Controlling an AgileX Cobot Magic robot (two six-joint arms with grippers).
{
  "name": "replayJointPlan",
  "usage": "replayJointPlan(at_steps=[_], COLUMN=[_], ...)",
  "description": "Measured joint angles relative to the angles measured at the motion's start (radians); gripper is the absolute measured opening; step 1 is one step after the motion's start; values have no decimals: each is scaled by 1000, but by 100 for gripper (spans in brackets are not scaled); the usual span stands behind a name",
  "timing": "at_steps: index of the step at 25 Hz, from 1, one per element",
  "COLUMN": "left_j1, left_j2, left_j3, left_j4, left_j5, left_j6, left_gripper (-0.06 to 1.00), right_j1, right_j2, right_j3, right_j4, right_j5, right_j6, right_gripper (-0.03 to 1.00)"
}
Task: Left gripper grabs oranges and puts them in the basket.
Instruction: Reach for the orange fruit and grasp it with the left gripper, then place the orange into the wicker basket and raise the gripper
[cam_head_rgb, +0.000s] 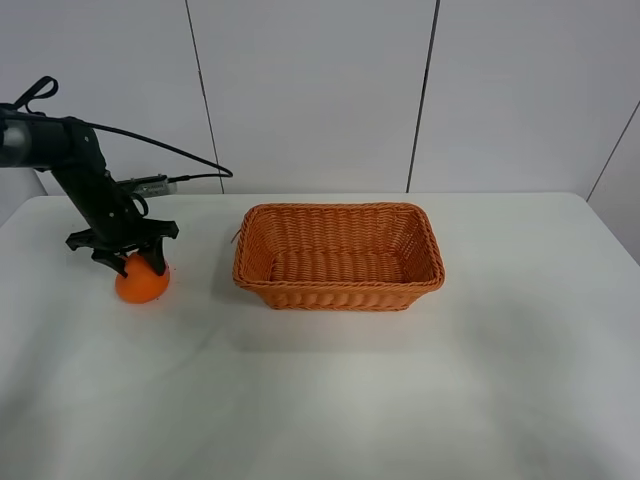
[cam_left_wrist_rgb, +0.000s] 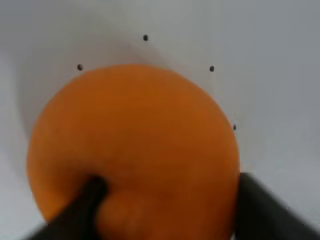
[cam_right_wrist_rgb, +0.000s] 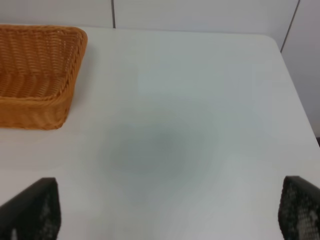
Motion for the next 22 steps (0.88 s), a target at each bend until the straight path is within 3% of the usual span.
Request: replayJointPlan(at_steps=[2,3,11,22], left_j1=[0,0,0,-41], left_j2=[0,0,-92,-233], left_j3=[0,0,-47,-245], left_j4=[11,21,80,69], left_j5=[3,5,69,248], left_j6=[0,0,-25,-42], left_gripper=[24,19,19,19], right_j1=[0,0,0,0], right_j2=[0,0,0,0], right_j3=[0,0,0,0], right_j4=[0,0,0,0], right_j5=[0,0,0,0], right_j6=[0,0,0,0], right_gripper=[69,69,69,69])
